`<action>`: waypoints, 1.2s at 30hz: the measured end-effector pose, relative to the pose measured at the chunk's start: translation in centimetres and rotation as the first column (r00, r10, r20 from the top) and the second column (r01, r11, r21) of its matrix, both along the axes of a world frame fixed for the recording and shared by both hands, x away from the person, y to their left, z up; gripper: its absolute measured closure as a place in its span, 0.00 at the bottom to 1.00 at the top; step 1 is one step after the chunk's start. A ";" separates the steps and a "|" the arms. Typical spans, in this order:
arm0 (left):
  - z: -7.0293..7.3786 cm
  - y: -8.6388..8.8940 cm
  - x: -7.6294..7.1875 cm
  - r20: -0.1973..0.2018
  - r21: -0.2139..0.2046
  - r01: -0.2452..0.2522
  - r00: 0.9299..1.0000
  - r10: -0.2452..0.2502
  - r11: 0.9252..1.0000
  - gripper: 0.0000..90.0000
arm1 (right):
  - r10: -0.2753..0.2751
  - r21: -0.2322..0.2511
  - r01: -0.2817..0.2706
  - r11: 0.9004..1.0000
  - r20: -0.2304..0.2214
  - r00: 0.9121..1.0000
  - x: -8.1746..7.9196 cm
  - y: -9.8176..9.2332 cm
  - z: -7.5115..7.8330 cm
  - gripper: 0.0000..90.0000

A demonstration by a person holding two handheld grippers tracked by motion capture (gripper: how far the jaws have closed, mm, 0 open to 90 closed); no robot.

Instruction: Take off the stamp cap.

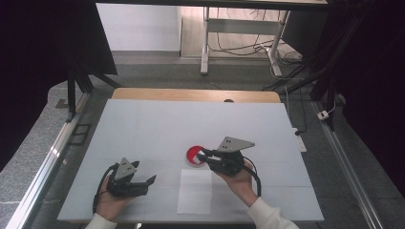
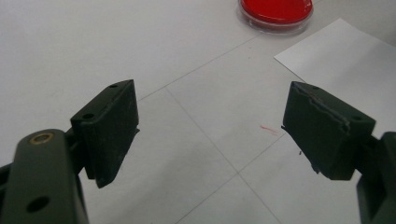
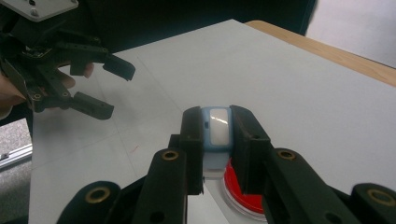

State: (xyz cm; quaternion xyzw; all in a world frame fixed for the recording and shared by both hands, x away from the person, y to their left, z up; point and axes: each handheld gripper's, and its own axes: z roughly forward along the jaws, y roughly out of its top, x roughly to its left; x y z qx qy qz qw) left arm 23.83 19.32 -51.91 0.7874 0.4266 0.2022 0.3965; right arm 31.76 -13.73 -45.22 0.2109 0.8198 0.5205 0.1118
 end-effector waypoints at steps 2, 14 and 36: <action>0.1 -0.2 0.1 0.003 -0.002 0.006 1.000 -0.006 1.000 0.20 | 0.001 0.000 -0.001 1.000 0.001 1.000 0.0 0.0 0.0 0.84; 0.5 -1.6 0.8 0.022 -0.001 0.033 0.999 -0.033 0.999 0.20 | -0.009 0.010 0.009 1.000 0.004 1.000 -0.1 -0.2 0.0 0.84; 1.4 -4.2 2.4 0.068 0.009 0.062 0.996 -0.063 0.998 0.21 | -0.003 0.013 0.003 1.000 -0.001 1.000 -0.1 0.1 -0.1 0.84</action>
